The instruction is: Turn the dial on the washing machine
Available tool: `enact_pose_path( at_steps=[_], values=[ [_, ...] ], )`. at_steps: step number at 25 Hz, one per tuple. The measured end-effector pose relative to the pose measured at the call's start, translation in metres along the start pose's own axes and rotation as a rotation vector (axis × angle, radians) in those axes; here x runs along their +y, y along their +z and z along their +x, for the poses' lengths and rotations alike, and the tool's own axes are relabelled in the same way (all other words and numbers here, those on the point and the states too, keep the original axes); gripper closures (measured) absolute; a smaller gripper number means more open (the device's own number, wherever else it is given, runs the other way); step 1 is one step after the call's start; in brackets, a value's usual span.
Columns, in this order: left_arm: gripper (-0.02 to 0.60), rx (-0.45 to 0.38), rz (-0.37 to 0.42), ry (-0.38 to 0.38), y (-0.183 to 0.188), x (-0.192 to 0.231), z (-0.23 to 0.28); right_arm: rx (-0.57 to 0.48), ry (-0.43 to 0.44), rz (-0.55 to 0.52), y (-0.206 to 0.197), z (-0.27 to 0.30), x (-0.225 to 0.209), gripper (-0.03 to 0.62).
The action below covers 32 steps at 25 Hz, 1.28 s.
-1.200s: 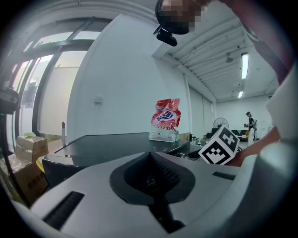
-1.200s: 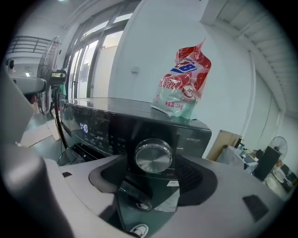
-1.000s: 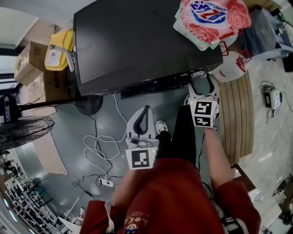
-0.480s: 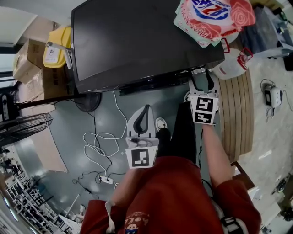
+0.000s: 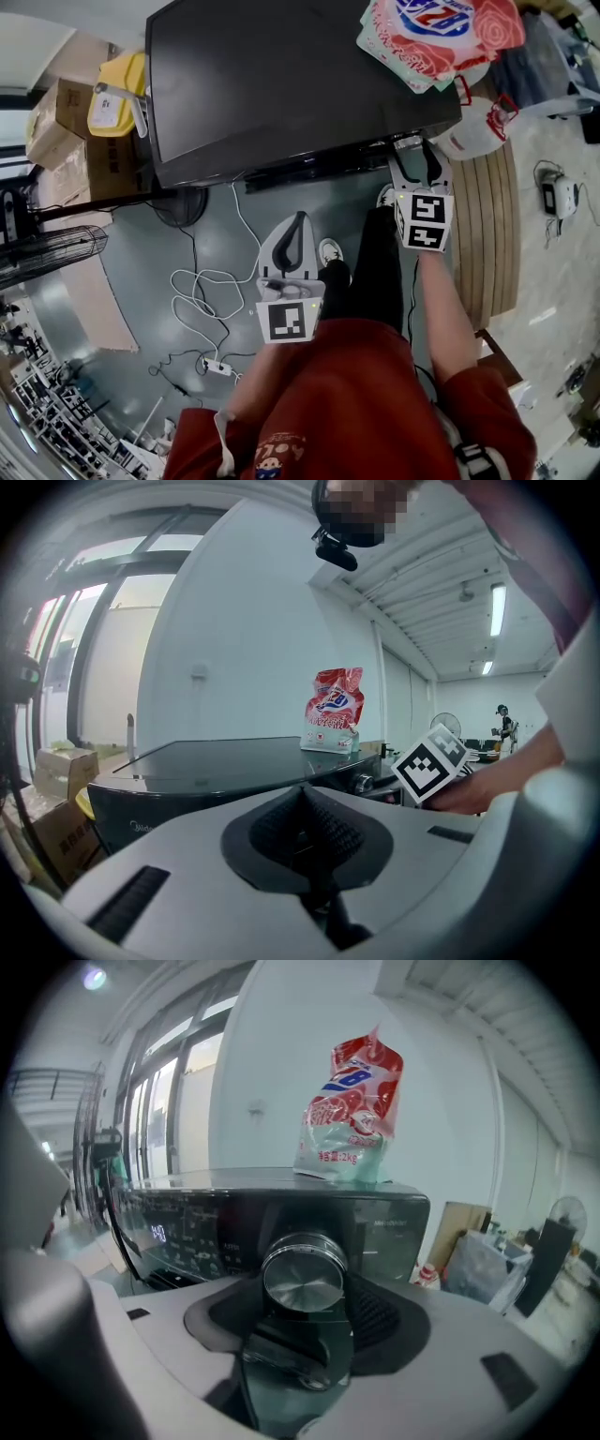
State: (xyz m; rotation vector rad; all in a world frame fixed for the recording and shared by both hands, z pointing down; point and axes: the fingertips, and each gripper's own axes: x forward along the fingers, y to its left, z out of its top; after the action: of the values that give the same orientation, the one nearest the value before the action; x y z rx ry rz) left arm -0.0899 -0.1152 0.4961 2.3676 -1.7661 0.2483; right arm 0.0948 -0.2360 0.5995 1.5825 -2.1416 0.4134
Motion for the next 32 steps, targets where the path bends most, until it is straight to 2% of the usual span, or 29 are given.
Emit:
enact_pose_path(
  at_steps=[2,4,14,25,32],
  values=[
    [0.572,-0.002,-0.004,0.001,-0.0001,0.0004,0.0,-0.01,0.047,0.099,-0.0008,0.0008,-0.0007,0.315],
    [0.572,-0.001,-0.005,0.0,-0.0007,-0.0005,-0.0004,-0.016,0.067,0.152,-0.0011,0.0007,-0.0013,0.315],
    [0.572,-0.001,-0.005,-0.008,-0.0008,-0.0054,0.0011,-0.024,0.084,0.208,-0.0016,0.0007,-0.002,0.315],
    [0.572,-0.011,0.005,-0.016,0.0023,-0.006,0.0034,-0.028,0.086,0.221,-0.0018,0.001,-0.0023,0.315],
    [0.572,-0.012,0.002,-0.019,0.0034,-0.008,0.0042,-0.051,0.148,0.354,-0.0029,0.0006,-0.0026,0.315]
  ],
)
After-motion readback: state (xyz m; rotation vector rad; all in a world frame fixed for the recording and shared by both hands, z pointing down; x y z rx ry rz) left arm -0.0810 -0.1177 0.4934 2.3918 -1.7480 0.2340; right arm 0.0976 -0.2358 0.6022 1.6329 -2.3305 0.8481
